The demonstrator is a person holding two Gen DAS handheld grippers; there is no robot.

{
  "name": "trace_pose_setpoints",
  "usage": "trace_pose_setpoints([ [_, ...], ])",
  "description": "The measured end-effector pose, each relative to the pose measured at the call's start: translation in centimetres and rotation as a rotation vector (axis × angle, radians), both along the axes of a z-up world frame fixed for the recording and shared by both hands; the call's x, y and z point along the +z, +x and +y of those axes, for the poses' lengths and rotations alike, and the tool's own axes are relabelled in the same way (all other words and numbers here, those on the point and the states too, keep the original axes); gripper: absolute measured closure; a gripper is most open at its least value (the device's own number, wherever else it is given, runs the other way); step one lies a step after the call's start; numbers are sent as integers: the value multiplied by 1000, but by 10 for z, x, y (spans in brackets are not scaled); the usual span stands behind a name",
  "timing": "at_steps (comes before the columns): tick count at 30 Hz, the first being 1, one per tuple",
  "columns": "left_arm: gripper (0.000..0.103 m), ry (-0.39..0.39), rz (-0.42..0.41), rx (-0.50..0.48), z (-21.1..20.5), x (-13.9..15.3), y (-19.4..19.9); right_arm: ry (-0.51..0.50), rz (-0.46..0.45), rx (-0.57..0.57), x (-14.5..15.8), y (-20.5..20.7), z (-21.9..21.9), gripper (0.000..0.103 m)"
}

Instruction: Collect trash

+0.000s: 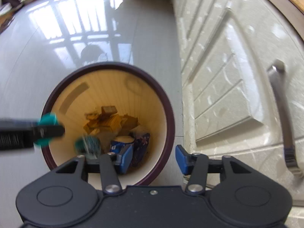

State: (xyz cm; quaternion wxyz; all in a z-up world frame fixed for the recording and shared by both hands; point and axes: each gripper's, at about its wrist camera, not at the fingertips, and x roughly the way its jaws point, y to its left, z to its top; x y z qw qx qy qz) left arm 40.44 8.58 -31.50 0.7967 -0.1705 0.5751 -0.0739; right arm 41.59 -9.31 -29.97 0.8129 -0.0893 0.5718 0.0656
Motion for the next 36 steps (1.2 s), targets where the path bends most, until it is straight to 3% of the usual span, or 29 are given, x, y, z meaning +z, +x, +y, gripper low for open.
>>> trace_pose_setpoints([
  [2,51,-5,6,-25,-5,-2,0,26,-6,-47,3,3,-7,47],
  [4,35,-19,8,-29,-7,-3,0,50,-10,-77,4,6,-11,46],
  [5,20,-17,7,-23,-7,-3,0,55,-13,-85,4,6,-12,45],
  [6,14,-11,4,-19,-7,-2,0,54,-13,-89,4,6,-13,44],
  [10,13,37,5,-11,-2,0,0,42,-10,-78,2,6,-12,42],
  [15,3,76,22,-7,2,-1,-2,32,-9,-49,0,4,-8,37],
  [20,0,100,28,-12,3,1,-6,15,-14,-37,0,-1,-7,30],
  [28,0,139,25,-5,7,8,-18,9,-53,-38,8,-14,-11,1],
  [36,0,191,1,9,14,21,-28,-4,-102,-25,27,-24,-11,0],
])
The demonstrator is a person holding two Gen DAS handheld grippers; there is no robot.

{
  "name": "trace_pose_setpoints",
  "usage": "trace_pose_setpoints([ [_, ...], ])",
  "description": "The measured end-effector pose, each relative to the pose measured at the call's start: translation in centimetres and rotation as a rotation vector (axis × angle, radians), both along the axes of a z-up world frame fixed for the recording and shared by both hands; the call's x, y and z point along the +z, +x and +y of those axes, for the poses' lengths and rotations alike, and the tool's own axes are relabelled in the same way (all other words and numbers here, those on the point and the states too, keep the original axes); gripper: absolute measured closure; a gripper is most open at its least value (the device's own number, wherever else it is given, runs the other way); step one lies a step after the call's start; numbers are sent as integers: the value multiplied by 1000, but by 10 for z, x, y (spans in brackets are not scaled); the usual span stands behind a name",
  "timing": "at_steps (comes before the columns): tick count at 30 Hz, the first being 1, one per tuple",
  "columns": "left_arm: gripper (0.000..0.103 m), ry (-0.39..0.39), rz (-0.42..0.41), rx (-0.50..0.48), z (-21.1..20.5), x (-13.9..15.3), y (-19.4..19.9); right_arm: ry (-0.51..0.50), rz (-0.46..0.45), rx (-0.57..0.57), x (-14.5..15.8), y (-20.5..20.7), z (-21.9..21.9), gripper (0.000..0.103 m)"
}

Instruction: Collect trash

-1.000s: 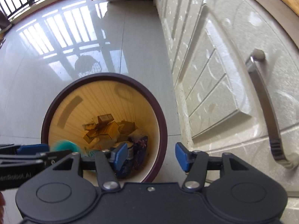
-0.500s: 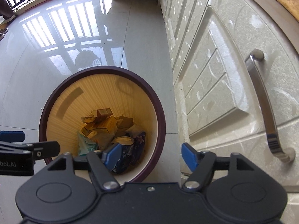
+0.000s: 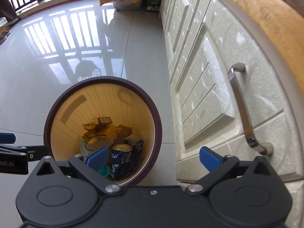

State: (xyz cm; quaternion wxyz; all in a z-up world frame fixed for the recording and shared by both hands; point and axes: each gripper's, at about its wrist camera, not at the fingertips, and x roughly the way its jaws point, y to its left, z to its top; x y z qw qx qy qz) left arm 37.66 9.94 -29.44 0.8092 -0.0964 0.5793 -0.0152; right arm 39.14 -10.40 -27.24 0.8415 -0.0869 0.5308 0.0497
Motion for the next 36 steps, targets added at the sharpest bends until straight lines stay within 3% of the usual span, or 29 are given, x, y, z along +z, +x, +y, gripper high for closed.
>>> trace_pose_setpoints([
  [24,0,83,-69,-11,-6,40,-29,-11,-70,-14,33,-31,-3,0],
  [36,0,114,-119,84,10,77,-73,16,-125,-21,66,-67,3,0],
])
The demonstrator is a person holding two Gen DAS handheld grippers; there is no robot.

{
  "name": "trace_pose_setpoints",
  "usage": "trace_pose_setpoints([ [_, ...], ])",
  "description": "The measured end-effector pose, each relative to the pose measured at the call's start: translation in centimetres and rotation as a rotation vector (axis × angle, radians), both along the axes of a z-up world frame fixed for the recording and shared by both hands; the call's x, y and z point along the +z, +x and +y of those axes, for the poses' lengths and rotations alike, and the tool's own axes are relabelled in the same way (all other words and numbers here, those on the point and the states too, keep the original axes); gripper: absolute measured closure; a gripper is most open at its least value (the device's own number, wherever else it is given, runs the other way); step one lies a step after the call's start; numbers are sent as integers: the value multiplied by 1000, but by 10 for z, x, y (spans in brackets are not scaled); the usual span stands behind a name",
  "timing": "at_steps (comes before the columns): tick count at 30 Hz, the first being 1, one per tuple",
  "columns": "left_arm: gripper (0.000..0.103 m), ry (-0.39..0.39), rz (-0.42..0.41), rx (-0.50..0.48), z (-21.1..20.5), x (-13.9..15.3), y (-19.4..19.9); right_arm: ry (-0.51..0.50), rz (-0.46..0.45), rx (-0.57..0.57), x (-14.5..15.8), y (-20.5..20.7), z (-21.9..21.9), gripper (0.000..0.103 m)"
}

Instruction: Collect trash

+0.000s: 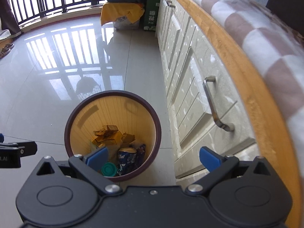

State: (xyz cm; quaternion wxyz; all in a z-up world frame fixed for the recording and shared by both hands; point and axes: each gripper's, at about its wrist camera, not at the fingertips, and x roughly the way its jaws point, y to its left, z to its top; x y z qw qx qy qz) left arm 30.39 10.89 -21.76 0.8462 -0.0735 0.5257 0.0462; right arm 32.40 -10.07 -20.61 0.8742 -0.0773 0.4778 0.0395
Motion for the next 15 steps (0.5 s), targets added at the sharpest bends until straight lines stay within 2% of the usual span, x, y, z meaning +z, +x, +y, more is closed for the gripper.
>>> trace_pose_setpoints([
  [4,0,0,-46,24,0,23,-19,20,-43,1,25,-18,0,0],
  [15,0,-24,-157,-10,-10,90,-80,44,-155,22,95,-89,-8,0],
])
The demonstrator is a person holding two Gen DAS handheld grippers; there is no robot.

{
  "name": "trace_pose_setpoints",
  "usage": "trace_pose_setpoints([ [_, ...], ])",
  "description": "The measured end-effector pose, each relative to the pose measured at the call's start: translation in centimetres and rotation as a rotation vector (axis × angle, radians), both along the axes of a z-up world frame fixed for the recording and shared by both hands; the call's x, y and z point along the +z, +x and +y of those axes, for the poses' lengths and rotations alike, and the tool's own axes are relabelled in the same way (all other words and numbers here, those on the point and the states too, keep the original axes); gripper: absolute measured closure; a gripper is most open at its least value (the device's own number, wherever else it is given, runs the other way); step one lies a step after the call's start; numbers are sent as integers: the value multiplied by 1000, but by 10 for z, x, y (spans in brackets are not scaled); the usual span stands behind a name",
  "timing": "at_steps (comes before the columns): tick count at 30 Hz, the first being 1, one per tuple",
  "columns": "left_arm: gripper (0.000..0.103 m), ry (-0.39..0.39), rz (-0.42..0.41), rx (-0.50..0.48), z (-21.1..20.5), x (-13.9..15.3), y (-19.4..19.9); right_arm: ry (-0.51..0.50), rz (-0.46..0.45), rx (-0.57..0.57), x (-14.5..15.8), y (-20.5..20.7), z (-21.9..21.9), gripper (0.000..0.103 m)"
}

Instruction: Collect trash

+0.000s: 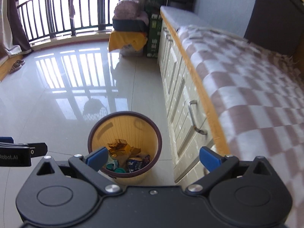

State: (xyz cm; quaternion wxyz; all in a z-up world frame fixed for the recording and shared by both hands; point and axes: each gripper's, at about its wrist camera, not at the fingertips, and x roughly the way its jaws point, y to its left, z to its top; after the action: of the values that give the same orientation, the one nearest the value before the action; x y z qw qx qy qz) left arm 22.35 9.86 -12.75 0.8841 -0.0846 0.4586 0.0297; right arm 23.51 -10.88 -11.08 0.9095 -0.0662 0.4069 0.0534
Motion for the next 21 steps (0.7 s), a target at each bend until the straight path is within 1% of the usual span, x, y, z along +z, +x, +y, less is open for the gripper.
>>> trace_pose_setpoints([
  [4,0,5,-40,-18,-8,24,-23,1,-39,-9,24,-21,-9,0],
  [9,0,30,-79,-39,-15,50,-53,3,-88,-16,52,-49,-19,0],
  [13,0,46,-107,-36,-17,67,-78,5,-123,-15,72,-74,-25,0],
  [16,0,65,-140,-22,-18,81,-97,6,-148,-10,84,-95,-29,0],
  [21,0,83,-190,-29,-21,101,-125,4,-177,-5,97,-124,-36,0],
])
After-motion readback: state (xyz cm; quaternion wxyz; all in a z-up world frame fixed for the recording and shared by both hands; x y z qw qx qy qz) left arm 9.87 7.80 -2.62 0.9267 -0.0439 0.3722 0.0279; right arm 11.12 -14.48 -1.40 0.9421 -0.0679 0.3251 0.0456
